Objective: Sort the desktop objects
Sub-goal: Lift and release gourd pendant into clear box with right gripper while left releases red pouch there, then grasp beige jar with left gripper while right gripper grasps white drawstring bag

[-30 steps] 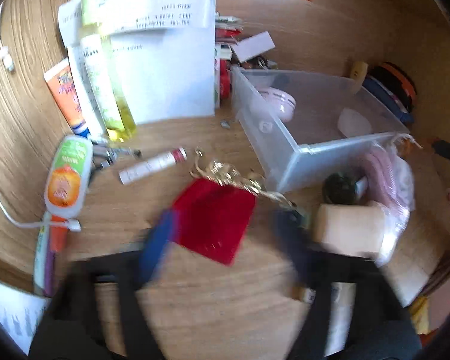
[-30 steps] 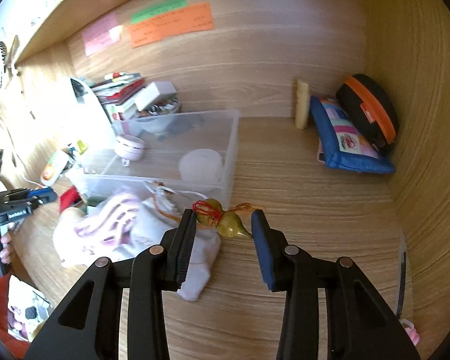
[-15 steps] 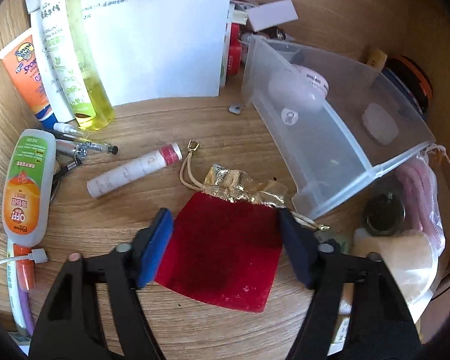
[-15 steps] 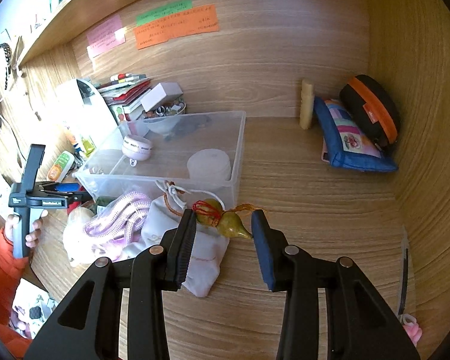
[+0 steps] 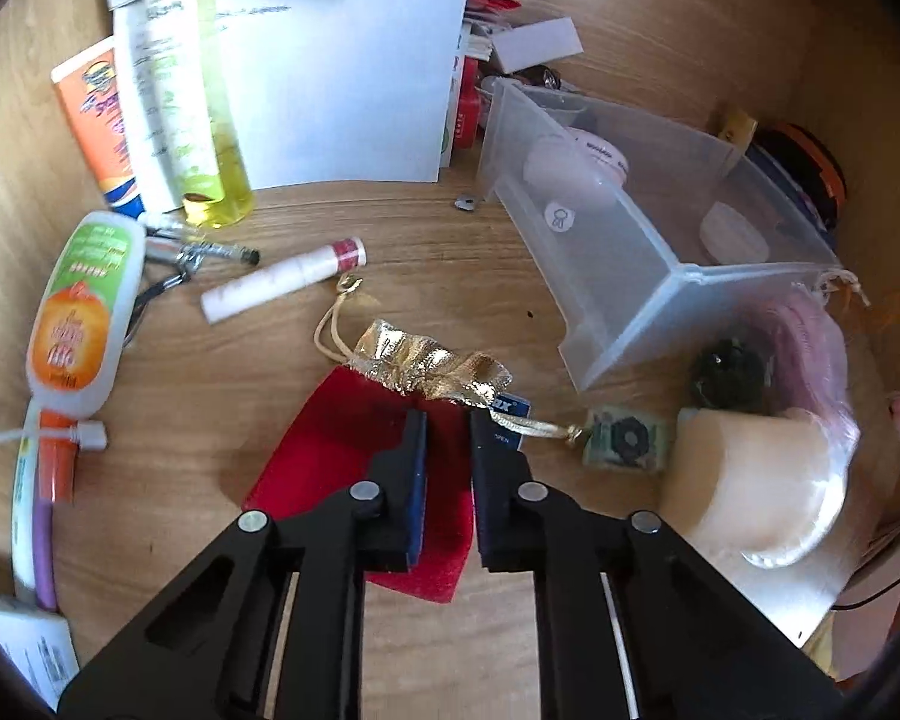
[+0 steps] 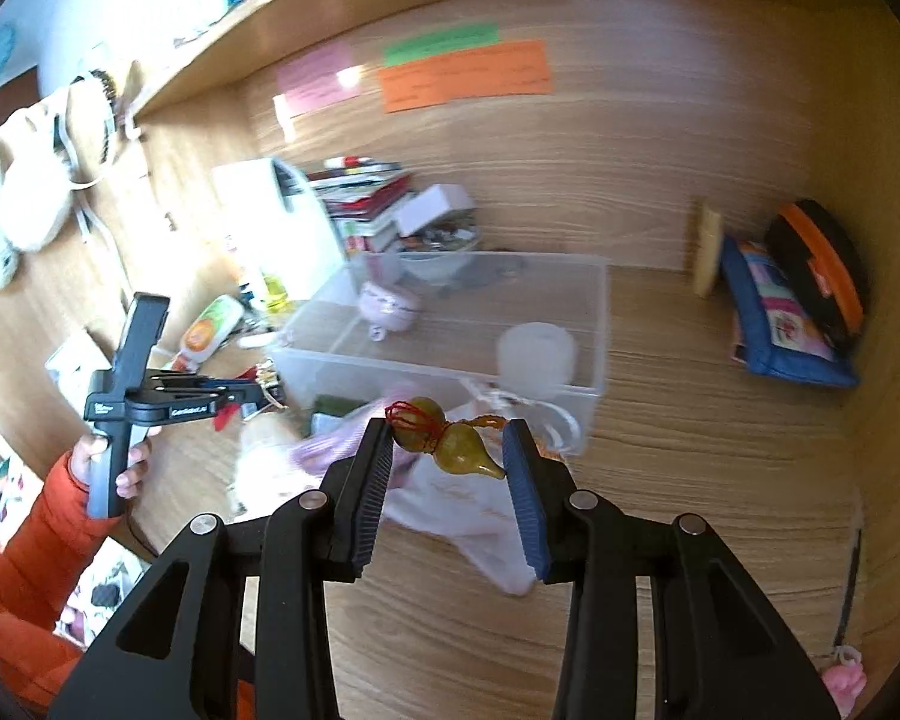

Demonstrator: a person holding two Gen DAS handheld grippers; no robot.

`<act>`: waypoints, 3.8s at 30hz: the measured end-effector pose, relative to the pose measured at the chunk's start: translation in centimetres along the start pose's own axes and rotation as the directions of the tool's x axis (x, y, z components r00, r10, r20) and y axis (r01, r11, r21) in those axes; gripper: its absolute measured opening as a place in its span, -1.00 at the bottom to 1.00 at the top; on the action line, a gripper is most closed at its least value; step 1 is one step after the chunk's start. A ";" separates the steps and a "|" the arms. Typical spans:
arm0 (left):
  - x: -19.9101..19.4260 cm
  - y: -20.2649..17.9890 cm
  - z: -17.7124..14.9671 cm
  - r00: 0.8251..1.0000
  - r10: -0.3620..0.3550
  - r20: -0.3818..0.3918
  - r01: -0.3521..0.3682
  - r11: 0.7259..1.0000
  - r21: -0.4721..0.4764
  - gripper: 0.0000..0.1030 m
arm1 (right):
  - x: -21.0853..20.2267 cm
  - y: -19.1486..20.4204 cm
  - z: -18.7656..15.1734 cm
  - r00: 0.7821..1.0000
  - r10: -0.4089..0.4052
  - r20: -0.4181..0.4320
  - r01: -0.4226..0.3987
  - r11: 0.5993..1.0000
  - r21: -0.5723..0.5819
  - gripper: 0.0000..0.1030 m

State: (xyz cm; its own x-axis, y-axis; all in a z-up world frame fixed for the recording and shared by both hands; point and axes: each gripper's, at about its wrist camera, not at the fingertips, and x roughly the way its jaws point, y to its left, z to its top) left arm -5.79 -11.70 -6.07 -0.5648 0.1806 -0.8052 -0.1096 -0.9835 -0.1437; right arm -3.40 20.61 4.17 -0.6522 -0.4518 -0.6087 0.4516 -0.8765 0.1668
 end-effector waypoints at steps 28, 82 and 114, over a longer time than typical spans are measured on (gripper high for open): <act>-7.4 -8.1 10.0 0.942 -0.195 0.272 0.173 0.980 0.102 -0.81 | 1.2 -0.2 9.6 0.985 0.048 0.166 -0.054 0.998 0.034 -0.32; -7.0 -10.7 6.4 0.971 -0.018 0.239 -0.014 0.991 0.131 0.80 | 6.3 0.6 4.8 0.982 -0.188 -0.009 0.186 0.980 -0.074 0.68; -3.8 -10.3 -3.4 0.996 -0.090 0.007 0.088 0.986 0.139 0.88 | 10.6 -1.5 -3.2 0.958 -0.046 -0.284 0.062 0.997 0.047 0.91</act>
State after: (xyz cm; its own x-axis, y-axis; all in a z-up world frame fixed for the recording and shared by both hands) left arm 0.23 -2.30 -3.45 -0.5584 0.2684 -0.7849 -0.2716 -0.9532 -0.1327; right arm -8.99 17.70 -5.03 -0.4722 -0.3451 -0.8112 0.3813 -0.9096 0.1650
